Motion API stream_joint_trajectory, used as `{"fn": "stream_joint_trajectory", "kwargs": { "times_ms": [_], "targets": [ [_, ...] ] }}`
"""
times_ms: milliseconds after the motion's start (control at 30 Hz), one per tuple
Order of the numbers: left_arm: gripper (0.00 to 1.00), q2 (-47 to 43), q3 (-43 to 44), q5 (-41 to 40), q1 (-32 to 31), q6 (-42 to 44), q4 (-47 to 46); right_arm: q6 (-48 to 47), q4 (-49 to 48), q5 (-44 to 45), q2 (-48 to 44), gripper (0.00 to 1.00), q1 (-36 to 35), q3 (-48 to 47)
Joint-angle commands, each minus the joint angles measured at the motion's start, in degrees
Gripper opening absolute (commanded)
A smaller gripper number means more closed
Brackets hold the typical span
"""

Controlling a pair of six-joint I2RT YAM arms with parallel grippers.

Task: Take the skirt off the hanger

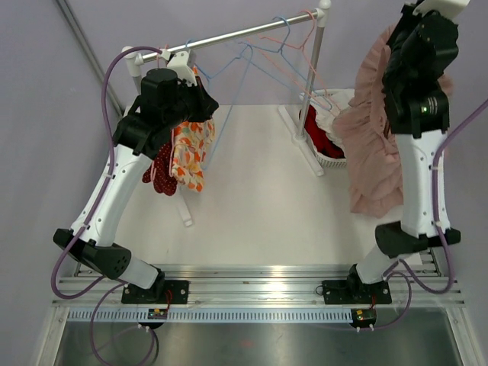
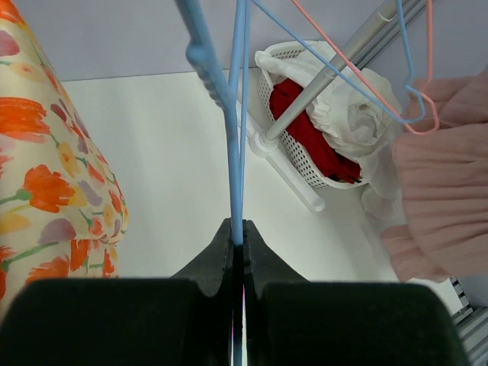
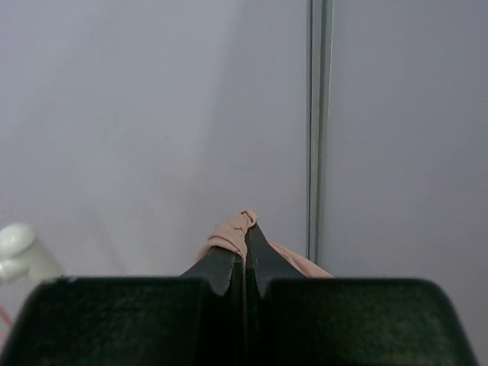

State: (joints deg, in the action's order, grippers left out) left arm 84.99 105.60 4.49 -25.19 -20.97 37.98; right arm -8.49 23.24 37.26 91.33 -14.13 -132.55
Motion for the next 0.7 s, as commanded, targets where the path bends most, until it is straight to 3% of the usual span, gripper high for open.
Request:
{"fn": "stream_joint_trajectory", "kwargs": {
  "times_ms": [0,167,433,567,600,667],
  "targets": [
    [0.0,-0.5,0.5,3.2,-0.7,0.6,-0.8,6.1,4.5,-10.9,11.6,0.0,5.3,-14.6],
    [0.0,1.3,1.9,3.2,-1.1,0.1,-0.7,12.9,0.1,-17.5,20.2,0.0,10.7,-17.8],
    [0.0,4.4,6.9,-1.1,-2.1,0.6,0.2,21.1,-0.2,-24.0,28.4,0.0,10.9,-4.1],
    [0.0,9.7,15.6,-3.0,-3.5,0.7,2.8,26.0,-7.8,-22.8,21.0,0.99,10.9,15.2],
    [0.0,10.6,17.0,-2.9,-3.8,0.5,3.0,26.5,-11.1,-22.8,15.9,1.0,10.9,25.3],
    [0.0,12.4,19.1,-3.2,-4.9,0.1,3.2,27.4,-18.5,-22.8,11.1,0.99,11.0,34.0]
  ]
}}
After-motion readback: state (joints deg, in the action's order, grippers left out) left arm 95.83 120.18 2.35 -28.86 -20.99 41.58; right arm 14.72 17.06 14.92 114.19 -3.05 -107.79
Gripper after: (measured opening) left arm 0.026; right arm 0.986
